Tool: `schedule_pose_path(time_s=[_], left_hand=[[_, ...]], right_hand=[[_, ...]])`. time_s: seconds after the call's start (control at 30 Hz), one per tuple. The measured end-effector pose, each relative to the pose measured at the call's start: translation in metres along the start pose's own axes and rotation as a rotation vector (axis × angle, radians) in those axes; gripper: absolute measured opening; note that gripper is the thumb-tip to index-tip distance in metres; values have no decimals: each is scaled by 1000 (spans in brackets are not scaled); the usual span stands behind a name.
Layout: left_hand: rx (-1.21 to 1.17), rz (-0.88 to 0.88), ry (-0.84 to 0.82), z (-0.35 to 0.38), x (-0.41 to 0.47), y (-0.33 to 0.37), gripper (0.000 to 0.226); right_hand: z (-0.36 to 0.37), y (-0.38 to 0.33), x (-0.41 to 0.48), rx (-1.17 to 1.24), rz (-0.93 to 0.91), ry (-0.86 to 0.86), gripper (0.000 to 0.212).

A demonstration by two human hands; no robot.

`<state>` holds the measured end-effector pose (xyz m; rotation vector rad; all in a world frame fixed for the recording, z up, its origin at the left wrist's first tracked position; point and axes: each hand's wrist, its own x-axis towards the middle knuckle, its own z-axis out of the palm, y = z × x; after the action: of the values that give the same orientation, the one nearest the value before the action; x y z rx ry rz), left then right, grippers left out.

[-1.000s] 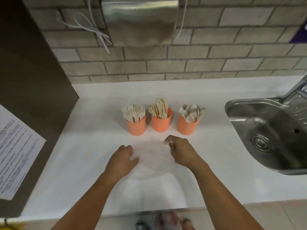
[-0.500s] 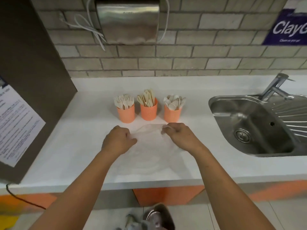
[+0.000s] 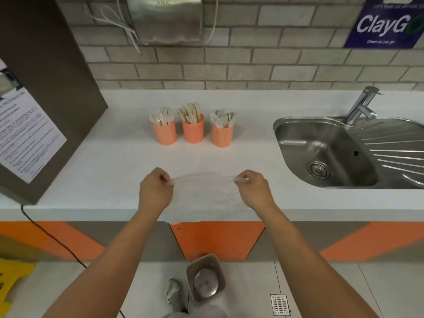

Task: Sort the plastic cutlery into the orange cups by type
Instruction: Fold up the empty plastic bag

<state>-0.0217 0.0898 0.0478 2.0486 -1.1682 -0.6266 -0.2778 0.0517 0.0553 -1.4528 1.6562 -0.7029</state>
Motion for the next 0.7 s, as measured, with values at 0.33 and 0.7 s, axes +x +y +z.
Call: schedule_pose_path(time_s=[0.33, 0.7], left_hand=[[-394, -369, -356, -46, -13, 32, 18], [276, 369, 94, -49, -10, 55, 12]], right_hand=[[-21, -29, -20, -108, 195, -329, 7], [-23, -57, -34, -388, -498, 59, 26]])
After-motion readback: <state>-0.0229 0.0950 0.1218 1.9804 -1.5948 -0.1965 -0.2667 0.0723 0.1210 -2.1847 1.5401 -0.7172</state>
